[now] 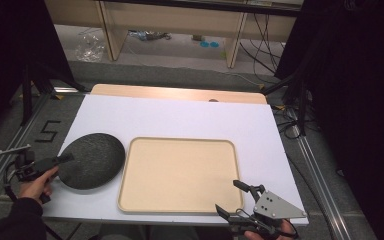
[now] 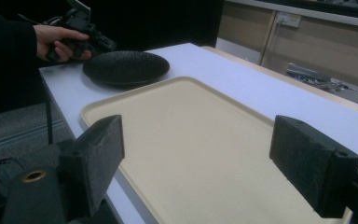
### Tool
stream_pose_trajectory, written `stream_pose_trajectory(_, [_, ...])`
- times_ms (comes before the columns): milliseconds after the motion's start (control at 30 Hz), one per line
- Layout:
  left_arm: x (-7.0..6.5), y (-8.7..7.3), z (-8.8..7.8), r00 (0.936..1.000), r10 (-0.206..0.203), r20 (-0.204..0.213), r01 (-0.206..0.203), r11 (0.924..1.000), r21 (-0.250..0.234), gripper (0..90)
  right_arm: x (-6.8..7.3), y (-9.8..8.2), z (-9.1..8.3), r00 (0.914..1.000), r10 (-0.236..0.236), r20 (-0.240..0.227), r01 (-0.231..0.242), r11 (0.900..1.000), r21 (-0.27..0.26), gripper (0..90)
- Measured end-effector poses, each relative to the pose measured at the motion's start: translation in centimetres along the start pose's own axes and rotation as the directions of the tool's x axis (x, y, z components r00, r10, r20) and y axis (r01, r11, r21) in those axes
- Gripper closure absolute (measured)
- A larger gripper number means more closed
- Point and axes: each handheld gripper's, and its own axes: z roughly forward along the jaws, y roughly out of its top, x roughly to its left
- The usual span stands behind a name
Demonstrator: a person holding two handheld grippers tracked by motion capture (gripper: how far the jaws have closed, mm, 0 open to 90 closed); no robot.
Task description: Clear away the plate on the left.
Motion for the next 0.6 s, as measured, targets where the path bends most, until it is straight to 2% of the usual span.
stream_pose_trajectory(133, [0.2, -0.1, 0.1, 0.9998, -0.02, 0.009, 0.02, 0.9998, -0.001, 36.4, 0.0, 0.0, 0.0, 0.9999, -0.007, -0.007, 0.007, 1.0, 0.012, 18.8])
stream_pose_trajectory(167, [0.6, -0.2, 0.0, 0.999, -0.041, 0.02, 0.041, 0.9991, -0.003, 38.0, 0.0, 0.0, 0.0, 0.9999, -0.01, -0.008, 0.01, 1.0, 0.009, 18.9])
stream_pose_trajectory(200, [0.6, -0.2, 0.0, 0.999, -0.041, 0.02, 0.041, 0.9991, -0.003, 40.9, 0.0, 0.0, 0.1, 1.0, -0.009, 0.001, 0.009, 1.0, -0.003, 18.9])
stream_pose_trajectory(267, [1.1, -0.2, -0.2, 0.9956, -0.087, 0.034, 0.087, 0.9962, 0.009, 45.5, 0.0, -0.1, 0.1, 0.9999, -0.006, -0.01, 0.006, 1.0, 0.007, 18.9])
stream_pose_trajectory(300, [1.1, -0.2, -0.2, 0.9956, -0.087, 0.034, 0.087, 0.9962, 0.009, 46.3, 0.1, 0.0, 0.1, 0.9999, -0.009, -0.006, 0.009, 1.0, 0.009, 18.9])
stream_pose_trajectory(333, [1.1, -0.2, -0.2, 0.9953, -0.093, 0.027, 0.092, 0.9957, 0.009, 48.4, 0.0, 0.0, 0.2, 0.9999, -0.007, -0.013, 0.007, 1.0, -0.008, 18.9])
stream_pose_trajectory(400, [1.2, -0.2, -0.2, 0.9952, -0.095, 0.021, 0.095, 0.9954, 0.008, 55.1, 0.0, 0.0, 0.2, 0.9998, -0.007, -0.018, 0.008, 1.0, 0.005, 18.9])
stream_pose_trajectory(433, [1.2, -0.3, -0.3, 0.995, -0.1, 0.009, 0.1, 0.995, 0.008, 55.1, 0.0, 0.0, 0.2, 0.9998, -0.007, -0.018, 0.008, 1.0, 0.005, 18.9])
stream_pose_trajectory(467, [1.3, -0.3, -0.3, 0.9948, -0.101, -0.012, 0.102, 0.9948, 0.009, 66.1, 0.1, -0.1, 0.2, 0.9998, -0.008, -0.017, 0.008, 1.0, 0.004, 19.0])
stream_pose_trajectory(500, [1.3, -0.3, -0.4, 0.9944, -0.099, -0.036, 0.1, 0.995, 0.007, 66.1, 0.1, -0.1, 0.2, 0.9998, -0.008, -0.017, 0.008, 1.0, 0.004, 19.0])
stream_pose_trajectory(533, [1.3, -0.3, -0.4, 0.9943, -0.095, -0.048, 0.096, 0.9954, 0.004, 72.4, 0.1, 0.0, 0.2, 0.9998, -0.007, -0.019, 0.007, 1.0, 0.0, 19.0])
stream_pose_trajectory(600, [1.4, -0.3, -0.4, 0.9926, -0.115, -0.037, 0.116, 0.9933, 0.005, 73.8, 0.1, -0.1, 0.2, 0.9998, -0.007, -0.017, 0.007, 1.0, 0.003, 19.0])
